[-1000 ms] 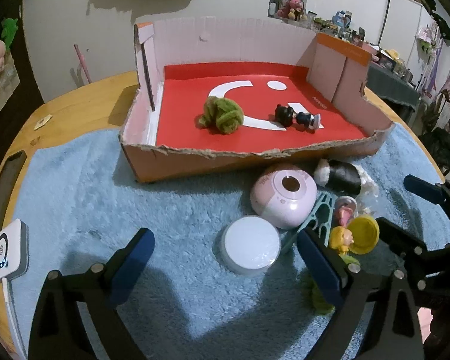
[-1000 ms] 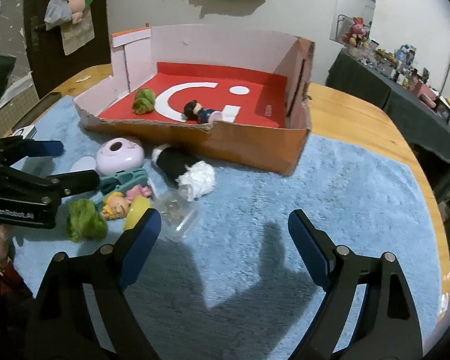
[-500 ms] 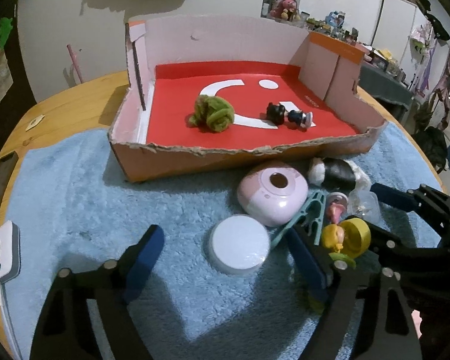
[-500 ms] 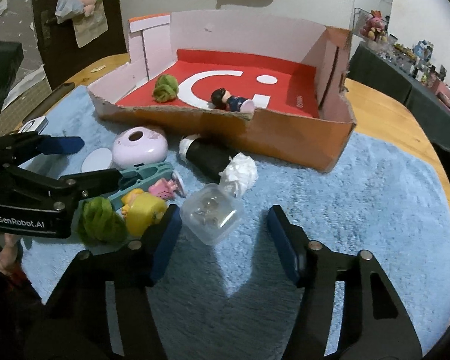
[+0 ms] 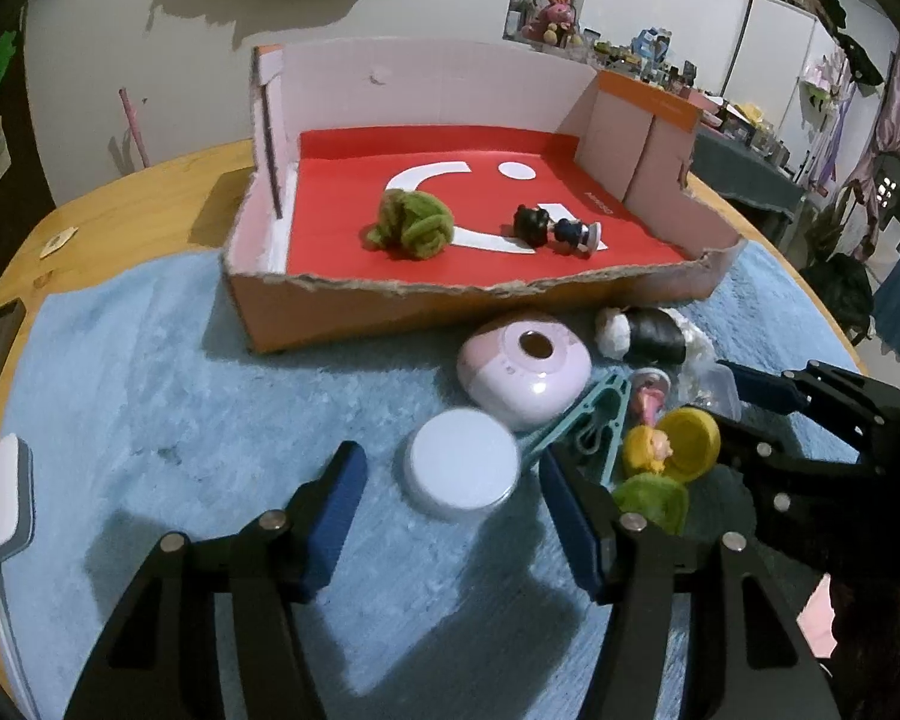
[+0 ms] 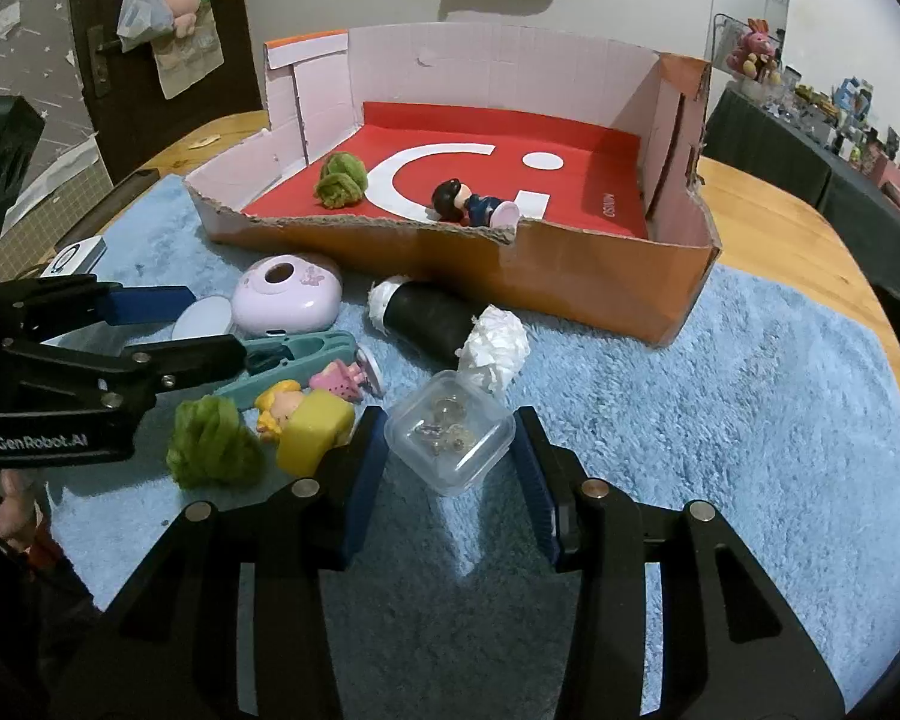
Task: Organize objects
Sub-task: 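Grasp the white round puck with the left gripper while the right grasps the clear cube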
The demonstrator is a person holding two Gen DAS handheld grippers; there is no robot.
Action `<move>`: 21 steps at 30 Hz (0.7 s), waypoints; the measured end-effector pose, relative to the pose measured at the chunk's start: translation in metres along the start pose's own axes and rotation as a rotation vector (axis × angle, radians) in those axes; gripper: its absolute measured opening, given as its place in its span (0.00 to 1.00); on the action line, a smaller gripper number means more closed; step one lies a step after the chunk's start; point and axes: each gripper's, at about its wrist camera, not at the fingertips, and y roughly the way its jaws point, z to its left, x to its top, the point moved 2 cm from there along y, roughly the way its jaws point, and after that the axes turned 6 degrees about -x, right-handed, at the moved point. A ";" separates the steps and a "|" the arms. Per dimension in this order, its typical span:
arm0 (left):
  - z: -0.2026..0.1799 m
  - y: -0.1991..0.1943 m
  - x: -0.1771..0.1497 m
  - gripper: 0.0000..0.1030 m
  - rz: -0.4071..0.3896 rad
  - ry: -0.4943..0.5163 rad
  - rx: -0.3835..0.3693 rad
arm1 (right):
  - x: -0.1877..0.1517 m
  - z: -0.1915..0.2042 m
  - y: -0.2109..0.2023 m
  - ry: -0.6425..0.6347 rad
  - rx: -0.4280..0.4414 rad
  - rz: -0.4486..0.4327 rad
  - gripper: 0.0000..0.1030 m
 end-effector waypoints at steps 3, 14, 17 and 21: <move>0.005 -0.003 -0.003 0.62 -0.006 -0.002 0.000 | -0.001 0.000 -0.001 0.003 0.004 0.000 0.40; 0.013 -0.002 0.002 0.59 -0.001 0.026 0.036 | 0.000 0.000 0.000 0.002 0.001 -0.001 0.40; 0.011 0.002 0.004 0.58 -0.005 0.035 0.054 | 0.000 0.001 0.001 -0.005 -0.002 -0.003 0.40; 0.002 0.005 0.004 0.54 -0.008 0.070 0.093 | 0.000 0.001 0.001 -0.009 -0.004 -0.006 0.40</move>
